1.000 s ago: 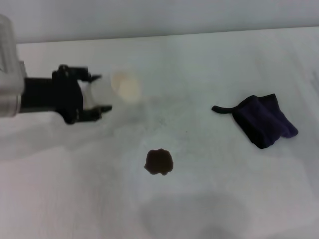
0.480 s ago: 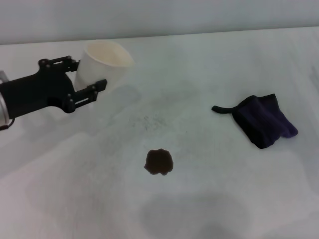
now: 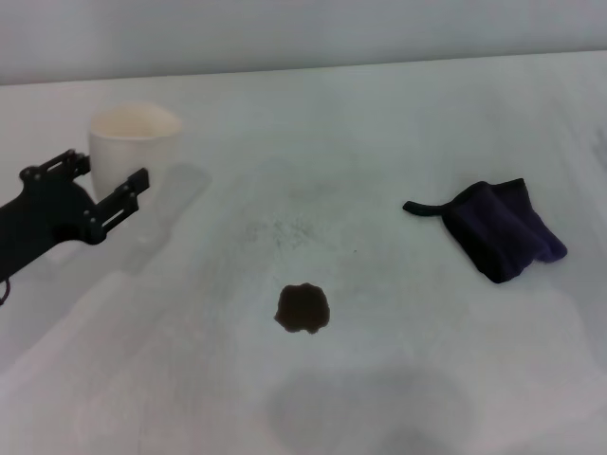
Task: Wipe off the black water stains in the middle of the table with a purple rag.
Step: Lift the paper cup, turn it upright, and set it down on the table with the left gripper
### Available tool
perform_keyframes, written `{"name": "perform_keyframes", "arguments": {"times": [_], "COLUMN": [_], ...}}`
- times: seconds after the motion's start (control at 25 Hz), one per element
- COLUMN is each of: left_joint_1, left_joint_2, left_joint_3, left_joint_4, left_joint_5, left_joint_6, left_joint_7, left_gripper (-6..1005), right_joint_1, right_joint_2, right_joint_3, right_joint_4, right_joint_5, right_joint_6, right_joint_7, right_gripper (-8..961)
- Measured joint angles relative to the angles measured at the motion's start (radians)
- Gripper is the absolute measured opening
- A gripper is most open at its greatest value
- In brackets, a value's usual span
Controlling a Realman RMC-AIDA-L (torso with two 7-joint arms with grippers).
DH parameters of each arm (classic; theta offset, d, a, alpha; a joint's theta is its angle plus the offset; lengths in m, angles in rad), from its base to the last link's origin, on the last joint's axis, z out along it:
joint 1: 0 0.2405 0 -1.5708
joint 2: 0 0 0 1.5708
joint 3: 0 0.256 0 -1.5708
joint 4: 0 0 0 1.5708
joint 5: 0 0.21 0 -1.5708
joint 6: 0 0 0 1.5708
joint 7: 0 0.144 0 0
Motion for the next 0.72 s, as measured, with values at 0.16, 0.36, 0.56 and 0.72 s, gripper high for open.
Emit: {"name": "perform_keyframes", "arguments": {"times": [0.16, 0.36, 0.56, 0.72], "left_joint_1": [0.001, 0.002, 0.002, -0.007], "left_joint_2": [0.001, 0.002, 0.002, 0.001], "left_joint_3": [-0.009, -0.018, -0.020, -0.018], "left_joint_4": [-0.088, -0.172, -0.201, -0.215], "left_joint_5": [-0.043, -0.055, -0.052, -0.052], "left_joint_6": [0.004, 0.017, 0.044, 0.082], "left_joint_7": [0.070, 0.133, 0.135, 0.132], "left_gripper": [564, 560, 557, 558], "right_joint_1": [-0.002, -0.006, -0.006, -0.001], "right_joint_2": [0.000, 0.001, 0.001, 0.001], "right_joint_3": [0.000, 0.000, 0.000, -0.002], "right_joint_4": [0.000, 0.000, 0.000, -0.002], "right_joint_5": [0.000, 0.000, 0.000, 0.000], "right_joint_6": [0.004, 0.005, 0.006, 0.007], "right_joint_7": [0.000, 0.000, 0.000, 0.001], "right_gripper": [873, 873, 873, 872]}}
